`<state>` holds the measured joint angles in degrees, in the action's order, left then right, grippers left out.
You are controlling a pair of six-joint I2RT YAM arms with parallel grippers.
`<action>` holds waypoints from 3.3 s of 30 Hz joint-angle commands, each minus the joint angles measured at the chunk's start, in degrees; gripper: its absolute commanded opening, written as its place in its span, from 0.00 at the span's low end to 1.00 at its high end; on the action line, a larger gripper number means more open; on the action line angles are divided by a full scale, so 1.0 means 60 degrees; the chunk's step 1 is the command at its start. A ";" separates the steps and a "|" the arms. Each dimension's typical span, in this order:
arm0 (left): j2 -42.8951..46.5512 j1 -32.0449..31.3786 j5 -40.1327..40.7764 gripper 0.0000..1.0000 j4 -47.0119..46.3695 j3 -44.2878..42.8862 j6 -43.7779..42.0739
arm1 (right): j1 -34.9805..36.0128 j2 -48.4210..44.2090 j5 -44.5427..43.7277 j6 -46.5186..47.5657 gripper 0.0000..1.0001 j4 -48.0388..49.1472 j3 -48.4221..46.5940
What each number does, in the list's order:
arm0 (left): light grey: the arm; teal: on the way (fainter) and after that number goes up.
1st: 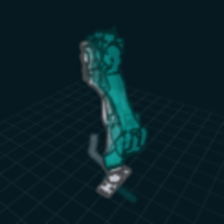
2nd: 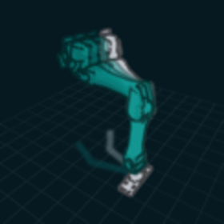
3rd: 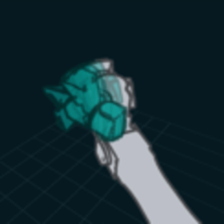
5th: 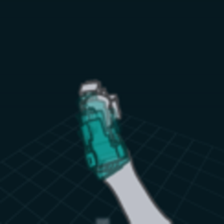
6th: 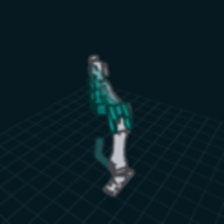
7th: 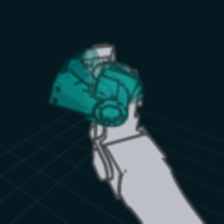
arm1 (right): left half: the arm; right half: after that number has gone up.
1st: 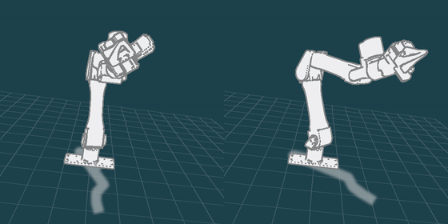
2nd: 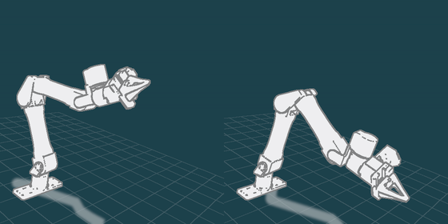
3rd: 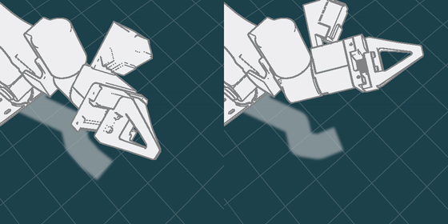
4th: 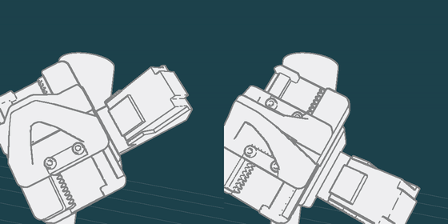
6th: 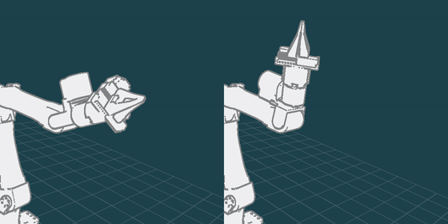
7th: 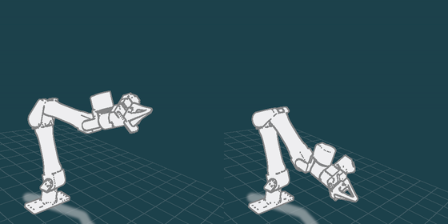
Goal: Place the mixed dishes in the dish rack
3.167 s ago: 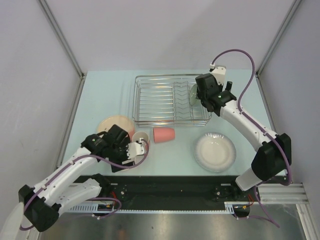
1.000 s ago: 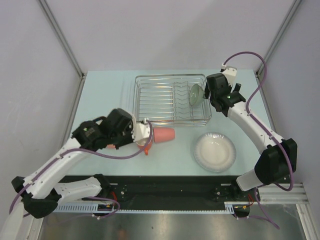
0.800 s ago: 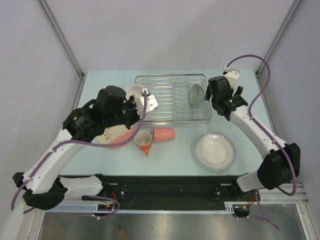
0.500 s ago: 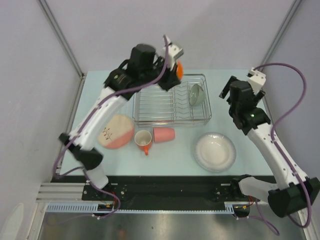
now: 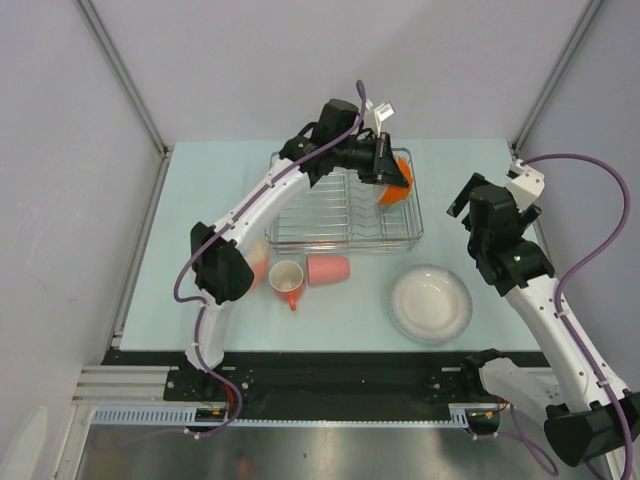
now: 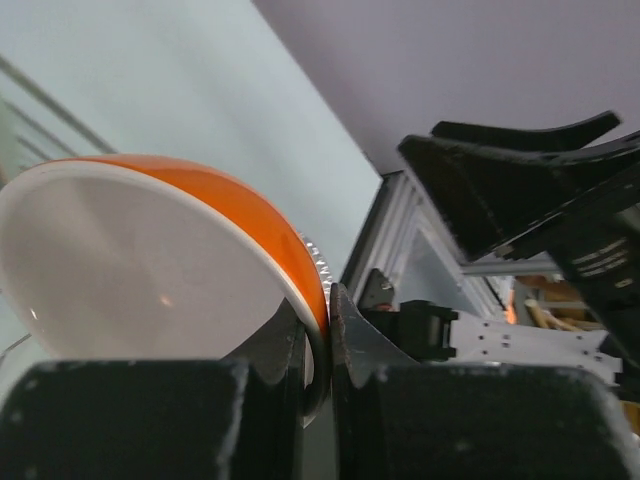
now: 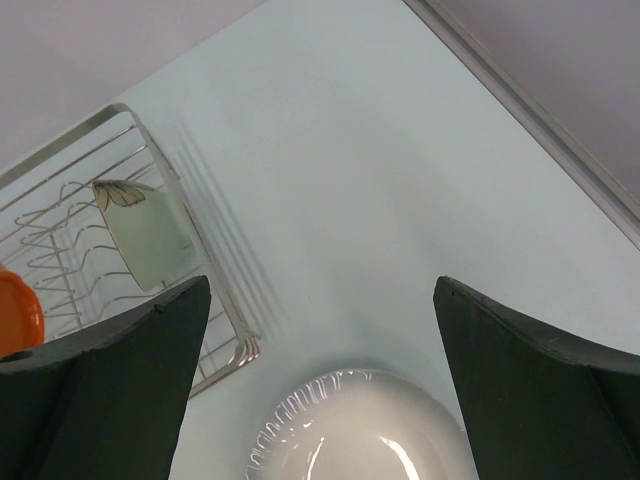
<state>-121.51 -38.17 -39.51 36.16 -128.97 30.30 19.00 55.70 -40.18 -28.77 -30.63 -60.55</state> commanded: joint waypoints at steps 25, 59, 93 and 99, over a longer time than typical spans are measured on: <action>-0.0476 0.0019 -0.0887 0.00 -0.7814 0.4134 0.4178 | 0.0070 -0.0890 -0.0305 -0.0185 1.00 -0.1252 0.0044; -0.0739 -0.0376 -0.0549 0.57 -0.7975 0.5484 0.3269 | 0.0158 -0.1242 0.0018 -0.0141 1.00 -0.1237 0.0029; 0.1078 0.0093 -0.1531 0.90 -0.5660 0.4881 0.0603 | -0.0589 0.1234 0.2083 -0.0522 1.00 0.0389 0.1274; 0.0756 -0.0083 -0.1472 0.89 -0.6259 0.5074 0.0881 | -0.0604 0.0912 0.1937 -0.0536 1.00 0.0198 0.1289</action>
<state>-116.95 -37.45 -48.14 3.66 -98.35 35.53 15.51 63.42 -27.97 -31.51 -31.00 -51.44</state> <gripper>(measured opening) 0.897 0.995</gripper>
